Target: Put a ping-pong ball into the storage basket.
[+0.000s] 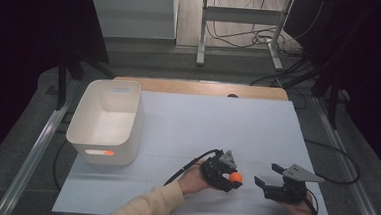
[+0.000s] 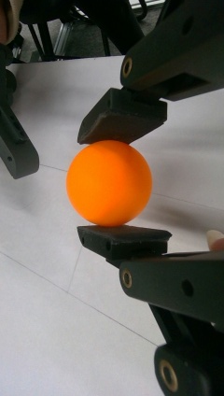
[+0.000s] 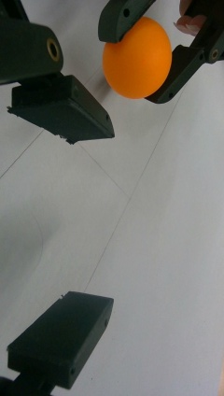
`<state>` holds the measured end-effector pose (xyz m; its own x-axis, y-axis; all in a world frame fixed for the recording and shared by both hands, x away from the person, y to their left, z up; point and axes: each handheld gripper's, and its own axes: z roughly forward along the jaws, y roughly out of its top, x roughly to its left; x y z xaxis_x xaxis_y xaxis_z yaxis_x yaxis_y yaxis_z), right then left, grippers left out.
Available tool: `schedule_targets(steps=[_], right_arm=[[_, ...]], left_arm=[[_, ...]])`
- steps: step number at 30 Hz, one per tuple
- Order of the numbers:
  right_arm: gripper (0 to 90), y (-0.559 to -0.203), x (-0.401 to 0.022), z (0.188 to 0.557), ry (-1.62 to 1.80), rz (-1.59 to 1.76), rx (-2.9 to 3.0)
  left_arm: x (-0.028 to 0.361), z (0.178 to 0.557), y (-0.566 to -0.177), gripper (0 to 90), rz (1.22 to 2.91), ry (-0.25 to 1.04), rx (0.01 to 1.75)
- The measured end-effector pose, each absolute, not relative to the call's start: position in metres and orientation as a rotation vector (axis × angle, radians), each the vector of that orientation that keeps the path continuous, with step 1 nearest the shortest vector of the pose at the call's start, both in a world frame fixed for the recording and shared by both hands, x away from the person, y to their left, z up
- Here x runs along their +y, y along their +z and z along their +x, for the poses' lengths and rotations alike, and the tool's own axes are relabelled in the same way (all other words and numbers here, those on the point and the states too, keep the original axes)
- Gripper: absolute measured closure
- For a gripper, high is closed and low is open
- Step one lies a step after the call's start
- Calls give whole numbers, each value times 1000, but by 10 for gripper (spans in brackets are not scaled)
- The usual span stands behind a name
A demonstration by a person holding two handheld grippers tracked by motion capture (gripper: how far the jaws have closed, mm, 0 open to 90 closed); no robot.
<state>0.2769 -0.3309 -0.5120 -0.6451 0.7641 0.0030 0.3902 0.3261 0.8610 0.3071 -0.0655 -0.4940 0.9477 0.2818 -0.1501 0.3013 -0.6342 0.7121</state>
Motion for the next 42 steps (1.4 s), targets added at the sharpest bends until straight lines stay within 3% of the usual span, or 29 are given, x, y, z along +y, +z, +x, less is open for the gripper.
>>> schedule_targets(steps=[42], right_arm=[[166, -513, -330, 277, 1237, 1020, 2201]], left_arm=[[-48, 307, -484, 499, 2256, 6, 440]])
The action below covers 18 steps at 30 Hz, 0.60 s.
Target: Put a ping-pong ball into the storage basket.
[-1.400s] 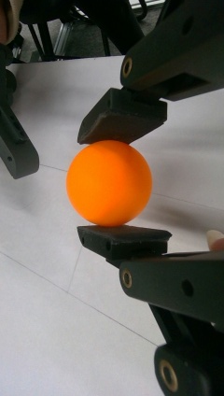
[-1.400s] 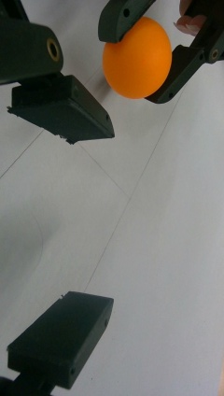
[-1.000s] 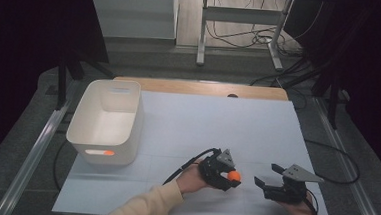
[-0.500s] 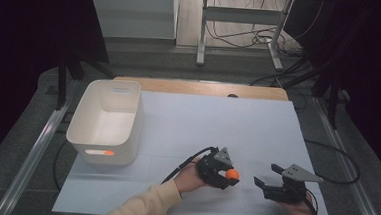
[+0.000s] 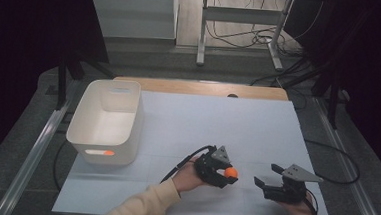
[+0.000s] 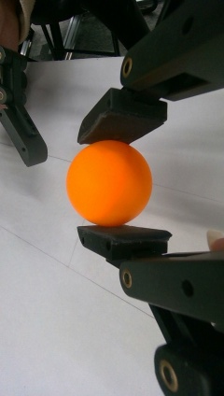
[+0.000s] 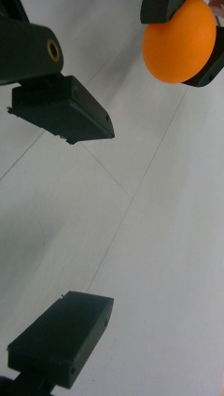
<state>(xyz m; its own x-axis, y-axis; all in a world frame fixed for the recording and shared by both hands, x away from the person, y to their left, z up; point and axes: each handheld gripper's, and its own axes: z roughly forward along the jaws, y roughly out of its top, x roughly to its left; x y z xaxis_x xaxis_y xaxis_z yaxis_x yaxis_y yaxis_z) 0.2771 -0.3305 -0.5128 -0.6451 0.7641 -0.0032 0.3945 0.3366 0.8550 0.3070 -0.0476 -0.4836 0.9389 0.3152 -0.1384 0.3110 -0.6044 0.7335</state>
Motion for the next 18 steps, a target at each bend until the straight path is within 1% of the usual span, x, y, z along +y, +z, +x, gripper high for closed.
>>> schedule_targets(steps=[18], right_arm=[[166, -513, -330, 277, 1243, 1018, 2197]], left_arm=[[-40, 308, -479, 499, 2231, 21, 463]])
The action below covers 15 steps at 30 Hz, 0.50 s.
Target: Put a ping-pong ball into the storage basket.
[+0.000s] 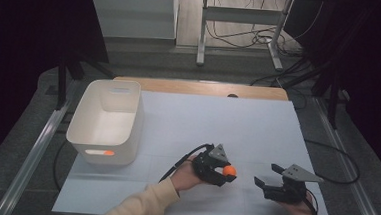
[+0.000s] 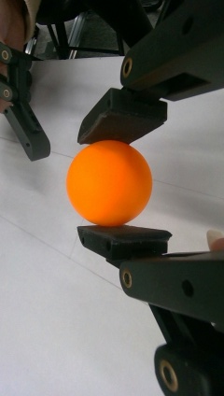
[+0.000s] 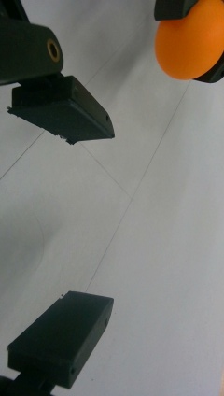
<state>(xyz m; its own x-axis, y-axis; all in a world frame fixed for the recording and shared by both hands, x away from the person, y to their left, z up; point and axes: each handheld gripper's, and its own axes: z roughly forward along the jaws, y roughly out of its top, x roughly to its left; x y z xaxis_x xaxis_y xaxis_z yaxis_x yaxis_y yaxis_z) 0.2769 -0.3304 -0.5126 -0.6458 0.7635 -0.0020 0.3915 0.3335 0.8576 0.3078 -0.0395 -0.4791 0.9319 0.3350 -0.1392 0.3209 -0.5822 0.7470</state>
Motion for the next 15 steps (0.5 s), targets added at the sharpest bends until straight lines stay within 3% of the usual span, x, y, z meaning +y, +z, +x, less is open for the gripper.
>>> schedule_targets(steps=[15], right_arm=[[168, -512, -331, 277, 1245, 1014, 2195]], left_arm=[[-17, 313, -471, 500, 2187, 57, 522]])
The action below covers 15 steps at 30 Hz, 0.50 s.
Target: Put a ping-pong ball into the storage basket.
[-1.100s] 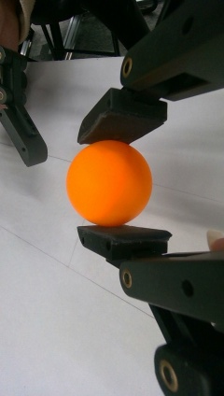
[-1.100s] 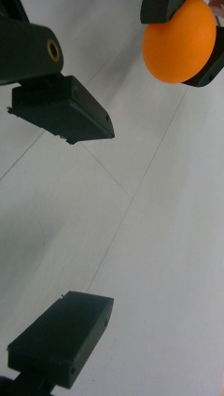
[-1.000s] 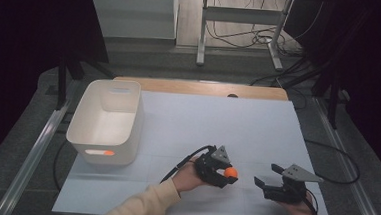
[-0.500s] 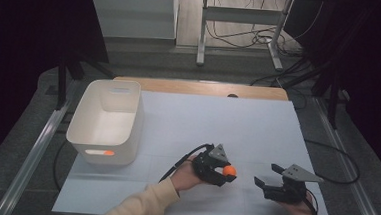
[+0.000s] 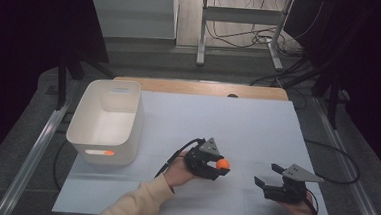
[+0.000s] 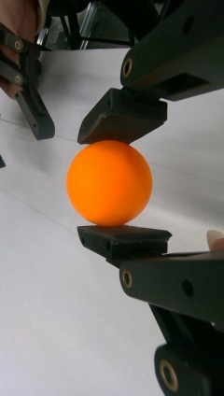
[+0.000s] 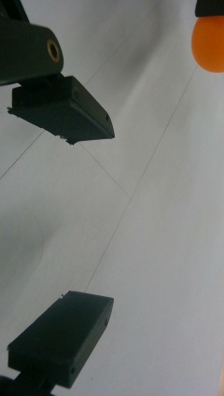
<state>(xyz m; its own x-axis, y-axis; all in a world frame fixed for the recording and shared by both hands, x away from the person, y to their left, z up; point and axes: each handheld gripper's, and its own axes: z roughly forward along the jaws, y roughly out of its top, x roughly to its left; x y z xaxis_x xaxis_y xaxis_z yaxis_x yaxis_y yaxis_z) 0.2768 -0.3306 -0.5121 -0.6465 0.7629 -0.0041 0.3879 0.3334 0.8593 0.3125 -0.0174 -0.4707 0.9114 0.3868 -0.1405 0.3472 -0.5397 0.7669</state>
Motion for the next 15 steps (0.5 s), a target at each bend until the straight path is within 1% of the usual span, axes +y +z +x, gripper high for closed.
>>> schedule_targets(steps=[15], right_arm=[[168, -512, -330, 277, 1250, 1010, 2196]], left_arm=[[6, 318, -458, 500, 2135, 103, 567]])
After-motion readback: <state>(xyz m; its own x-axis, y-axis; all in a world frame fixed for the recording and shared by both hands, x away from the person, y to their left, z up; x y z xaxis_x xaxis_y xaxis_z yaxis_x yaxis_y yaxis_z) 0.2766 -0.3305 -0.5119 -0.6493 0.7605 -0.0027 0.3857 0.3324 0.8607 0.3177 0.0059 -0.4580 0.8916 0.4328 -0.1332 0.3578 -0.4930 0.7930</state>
